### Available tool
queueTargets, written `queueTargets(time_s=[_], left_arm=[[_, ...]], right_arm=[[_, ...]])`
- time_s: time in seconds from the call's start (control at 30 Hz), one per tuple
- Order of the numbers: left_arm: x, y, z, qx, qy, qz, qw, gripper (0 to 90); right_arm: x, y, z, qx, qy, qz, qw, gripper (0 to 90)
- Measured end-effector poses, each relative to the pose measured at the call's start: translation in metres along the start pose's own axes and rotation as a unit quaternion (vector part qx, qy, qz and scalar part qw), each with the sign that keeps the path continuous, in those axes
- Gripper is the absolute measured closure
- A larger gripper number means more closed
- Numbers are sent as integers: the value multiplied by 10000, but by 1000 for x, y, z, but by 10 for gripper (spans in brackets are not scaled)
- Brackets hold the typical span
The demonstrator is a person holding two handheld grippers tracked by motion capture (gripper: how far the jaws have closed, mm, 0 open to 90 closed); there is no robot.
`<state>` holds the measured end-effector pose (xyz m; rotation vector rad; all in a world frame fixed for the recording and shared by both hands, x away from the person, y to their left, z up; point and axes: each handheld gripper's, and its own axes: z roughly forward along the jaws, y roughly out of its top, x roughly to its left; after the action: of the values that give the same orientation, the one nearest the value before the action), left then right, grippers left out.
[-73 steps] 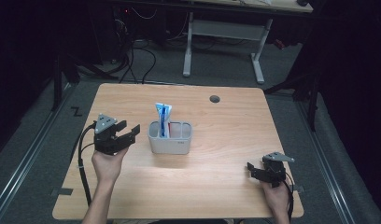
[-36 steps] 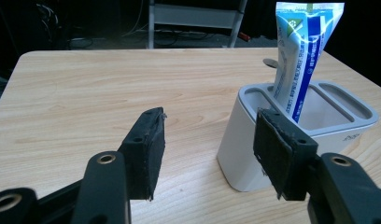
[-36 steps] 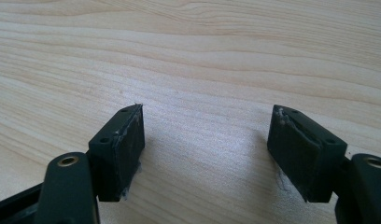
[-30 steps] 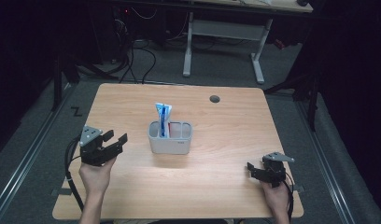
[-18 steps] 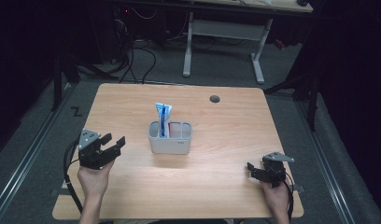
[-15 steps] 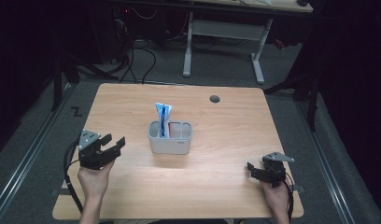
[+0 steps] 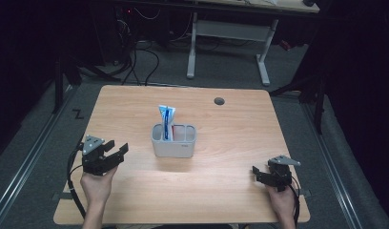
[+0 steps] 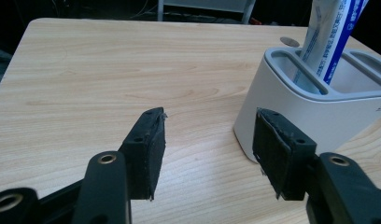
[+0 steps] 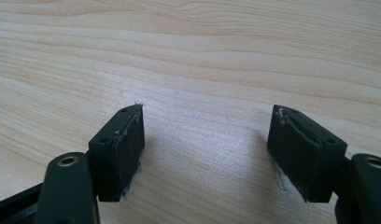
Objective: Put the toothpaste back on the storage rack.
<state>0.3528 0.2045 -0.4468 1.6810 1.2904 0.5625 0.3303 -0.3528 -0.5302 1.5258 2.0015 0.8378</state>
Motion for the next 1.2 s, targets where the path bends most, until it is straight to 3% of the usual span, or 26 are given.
queueTargets(time_s=[1.2], left_arm=[[7,-33,16,326,14,-159,9993,452]], right_arm=[[0,0,0,-1,-2,-1,10000,275]])
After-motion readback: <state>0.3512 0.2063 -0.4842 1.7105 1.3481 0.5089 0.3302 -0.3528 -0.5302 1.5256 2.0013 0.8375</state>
